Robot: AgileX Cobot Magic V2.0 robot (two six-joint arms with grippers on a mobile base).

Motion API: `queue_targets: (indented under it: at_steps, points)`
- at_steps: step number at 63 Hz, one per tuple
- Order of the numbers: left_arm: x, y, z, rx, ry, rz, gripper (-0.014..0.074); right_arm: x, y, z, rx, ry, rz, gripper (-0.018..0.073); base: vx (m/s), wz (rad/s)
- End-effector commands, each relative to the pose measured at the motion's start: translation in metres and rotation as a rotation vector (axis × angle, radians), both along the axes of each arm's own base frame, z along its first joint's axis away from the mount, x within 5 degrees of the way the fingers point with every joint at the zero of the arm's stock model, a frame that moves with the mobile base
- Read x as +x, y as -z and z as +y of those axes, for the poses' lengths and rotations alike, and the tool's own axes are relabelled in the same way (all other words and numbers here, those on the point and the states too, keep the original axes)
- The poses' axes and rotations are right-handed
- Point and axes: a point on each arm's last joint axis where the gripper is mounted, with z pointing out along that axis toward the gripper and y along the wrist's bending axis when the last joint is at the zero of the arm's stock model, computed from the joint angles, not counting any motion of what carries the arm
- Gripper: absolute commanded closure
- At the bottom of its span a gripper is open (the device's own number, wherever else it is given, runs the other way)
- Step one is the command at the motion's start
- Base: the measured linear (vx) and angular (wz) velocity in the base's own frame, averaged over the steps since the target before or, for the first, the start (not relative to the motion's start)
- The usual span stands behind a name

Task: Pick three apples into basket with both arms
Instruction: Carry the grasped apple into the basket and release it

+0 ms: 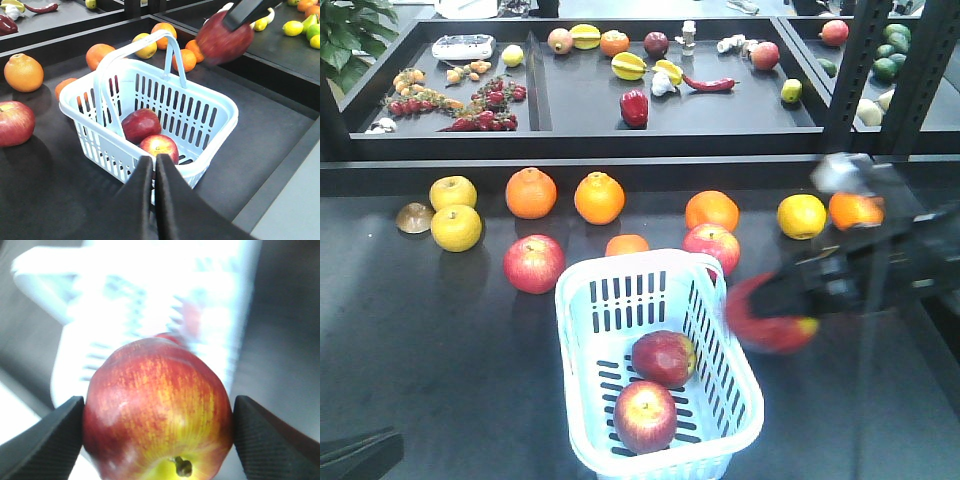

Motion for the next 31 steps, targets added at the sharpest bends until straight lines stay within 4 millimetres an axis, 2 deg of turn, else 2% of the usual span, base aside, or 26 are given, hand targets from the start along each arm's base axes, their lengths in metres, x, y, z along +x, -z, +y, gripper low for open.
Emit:
queue_targets:
  at_steps: [1,7,16,24,31]
  points:
    - [0.003,-0.012,0.0,-0.056,-0.03,-0.032,0.0603,0.008,-0.007,0.023,0.035,0.004,-0.092,0.0529,0.0,0.0]
    - [0.003,-0.012,0.0,-0.056,-0.03,-0.032,0.0603,0.016,0.007,0.04,0.021,0.009,-0.097,0.0489,0.0,0.0]
    - [0.003,-0.012,0.0,-0.056,-0.03,-0.032,0.0603,0.028,0.037,0.052,-0.003,0.018,-0.03,0.0377,0.0,0.0]
    - [0.003,-0.012,0.0,-0.056,-0.03,-0.032,0.0603,0.035,0.058,0.056,-0.002,0.019,0.04,0.0186,0.0,0.0]
    - [0.003,-0.012,0.0,-0.056,-0.03,-0.032,0.0603,0.036,0.061,0.058,0.02,0.014,0.048,0.0018,0.0,0.0]
